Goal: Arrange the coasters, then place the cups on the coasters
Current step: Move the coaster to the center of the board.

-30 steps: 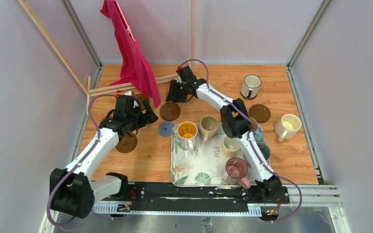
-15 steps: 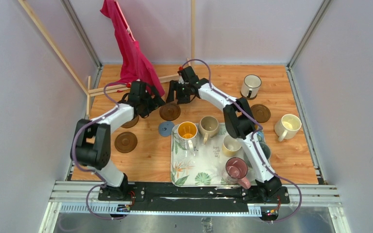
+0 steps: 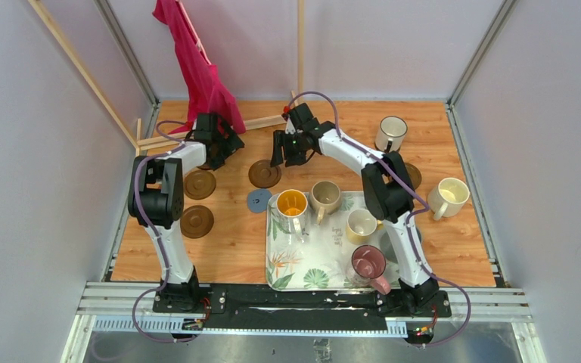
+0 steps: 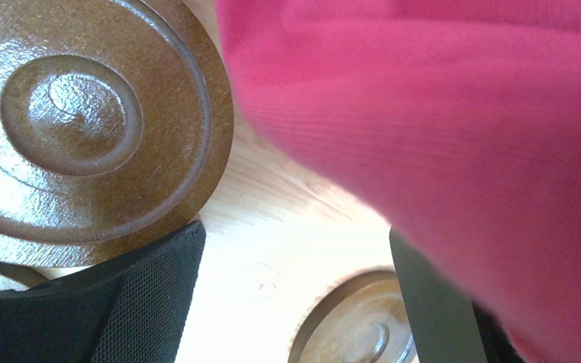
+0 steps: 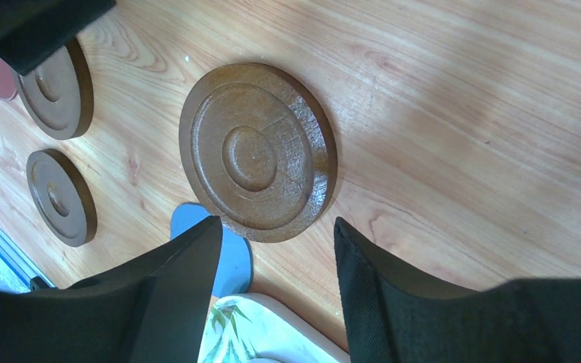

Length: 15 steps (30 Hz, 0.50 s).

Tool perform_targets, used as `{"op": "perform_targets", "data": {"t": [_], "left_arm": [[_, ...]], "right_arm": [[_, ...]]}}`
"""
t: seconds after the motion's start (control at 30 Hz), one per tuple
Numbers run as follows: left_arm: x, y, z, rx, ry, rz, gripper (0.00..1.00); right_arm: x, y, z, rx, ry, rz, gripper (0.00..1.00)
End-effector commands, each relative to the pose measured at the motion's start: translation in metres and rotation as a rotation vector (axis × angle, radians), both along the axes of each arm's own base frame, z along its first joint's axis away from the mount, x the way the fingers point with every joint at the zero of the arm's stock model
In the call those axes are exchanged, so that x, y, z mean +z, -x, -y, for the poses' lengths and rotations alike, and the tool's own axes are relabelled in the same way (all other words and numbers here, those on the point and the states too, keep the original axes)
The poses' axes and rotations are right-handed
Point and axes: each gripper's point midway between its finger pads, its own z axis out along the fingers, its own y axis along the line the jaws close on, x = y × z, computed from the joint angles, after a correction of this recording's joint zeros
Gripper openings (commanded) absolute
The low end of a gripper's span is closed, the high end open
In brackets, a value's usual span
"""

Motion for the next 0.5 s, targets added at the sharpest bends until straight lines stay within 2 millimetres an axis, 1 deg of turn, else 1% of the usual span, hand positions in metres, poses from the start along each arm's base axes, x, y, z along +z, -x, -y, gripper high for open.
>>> {"op": "perform_targets", "data": {"t": [0.0,0.1,0.23,0.37,0.43,0.47], "left_arm": [[-0.008,-0.008,-0.026,0.043,-0.023,-0.035,1.00],[0.002,-0.017,-0.024,-0.007,-0.003,-0.015,1.00],[0.025,-0.019,-0.006,-0.090,0.029,0.034,1.00],[0.048,-0.007,0.012,-0.142,0.054,0.065,1.00],[0.055,0.005,0.021,-0.157,0.067,0.069,1.00],[0.060,0.013,0.026,-0.167,0.072,0.075,1.00]], "right_arm": [[-0.030,0.006,0.003,0.039,0.040,-0.051,0.59],[-0.043,0.006,0.003,0.044,0.055,-0.067,0.58],[-0.061,0.009,0.001,0.050,0.069,-0.099,0.54],[-0.071,0.014,-0.008,0.064,0.071,-0.116,0.49],[-0.077,0.015,-0.015,0.068,0.063,-0.128,0.46],[-0.076,0.012,-0.021,0.073,0.051,-0.126,0.43]]}}
